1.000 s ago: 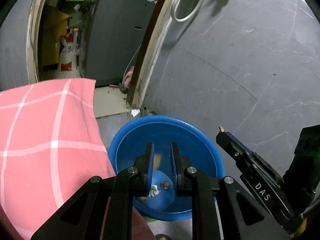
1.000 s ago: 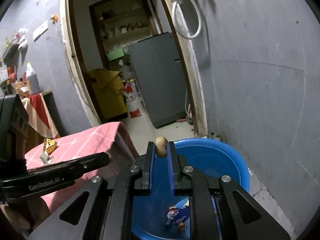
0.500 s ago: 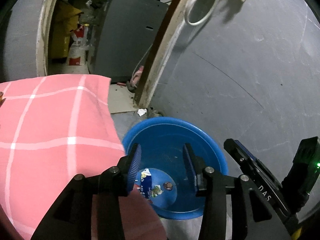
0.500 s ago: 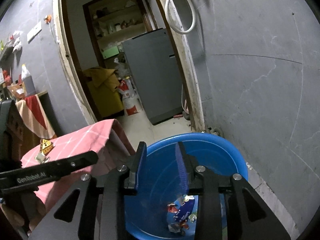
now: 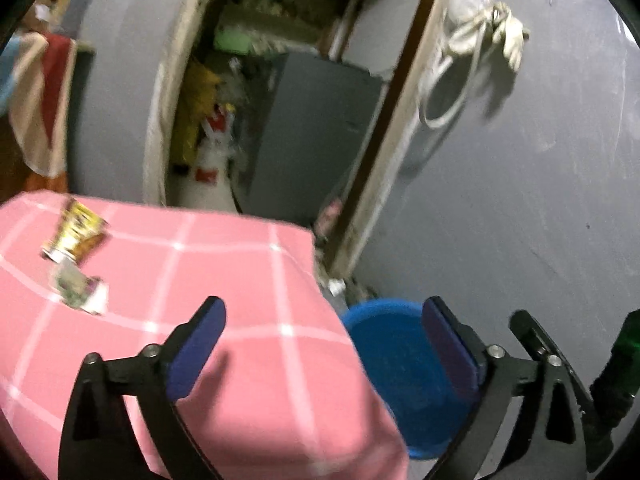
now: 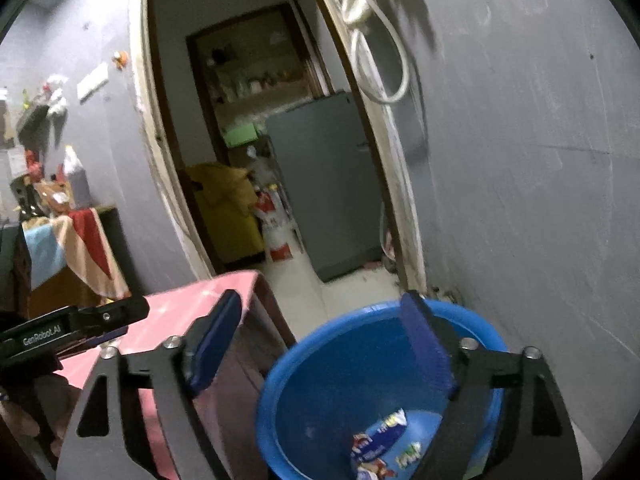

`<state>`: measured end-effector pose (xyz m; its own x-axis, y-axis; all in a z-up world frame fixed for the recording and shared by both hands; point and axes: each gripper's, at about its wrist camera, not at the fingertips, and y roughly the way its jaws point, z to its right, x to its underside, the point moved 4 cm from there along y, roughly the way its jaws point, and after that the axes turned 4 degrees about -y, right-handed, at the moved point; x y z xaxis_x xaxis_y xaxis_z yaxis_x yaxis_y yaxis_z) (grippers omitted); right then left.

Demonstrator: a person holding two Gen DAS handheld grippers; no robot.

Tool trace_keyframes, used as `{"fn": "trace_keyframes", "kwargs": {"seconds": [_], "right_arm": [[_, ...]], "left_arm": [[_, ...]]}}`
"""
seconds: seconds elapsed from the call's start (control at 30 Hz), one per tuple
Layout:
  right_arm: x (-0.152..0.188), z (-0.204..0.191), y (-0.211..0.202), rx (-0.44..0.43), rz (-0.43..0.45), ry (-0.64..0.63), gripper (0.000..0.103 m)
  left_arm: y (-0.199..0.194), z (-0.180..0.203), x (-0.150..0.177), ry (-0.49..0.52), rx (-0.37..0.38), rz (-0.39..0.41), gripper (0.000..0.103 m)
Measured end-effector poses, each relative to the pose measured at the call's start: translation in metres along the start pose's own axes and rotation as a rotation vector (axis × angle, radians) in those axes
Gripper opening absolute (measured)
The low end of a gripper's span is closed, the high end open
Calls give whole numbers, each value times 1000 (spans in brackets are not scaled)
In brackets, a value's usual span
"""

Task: Collect trash
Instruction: 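Move both grippers back toward the shell and paper scraps on the table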

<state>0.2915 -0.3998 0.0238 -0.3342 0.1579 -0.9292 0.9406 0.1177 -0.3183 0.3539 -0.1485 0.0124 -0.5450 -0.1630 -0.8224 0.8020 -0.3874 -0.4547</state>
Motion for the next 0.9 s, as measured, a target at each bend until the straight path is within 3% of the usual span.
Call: {"fn": "trace_keyframes", "kwargs": {"seconds": [0.13,0.4,0.63,0.9], "right_arm": [[-6,-16,-5,-37,60,-26,103],[-16,-57,-15,-105,166,-90,103],[-15,-99,-12,-168,187,-151,103],[-6,-142,-4,-246,163,-222,103]], "left_arm": [[-21,-10,-11,27,-40,93,98],[-73,-40,-14,89,-133,254,101],[-91,-79,-15,71,-190,284,101],[-112,-136,-7,19,-267,246,101]]}}
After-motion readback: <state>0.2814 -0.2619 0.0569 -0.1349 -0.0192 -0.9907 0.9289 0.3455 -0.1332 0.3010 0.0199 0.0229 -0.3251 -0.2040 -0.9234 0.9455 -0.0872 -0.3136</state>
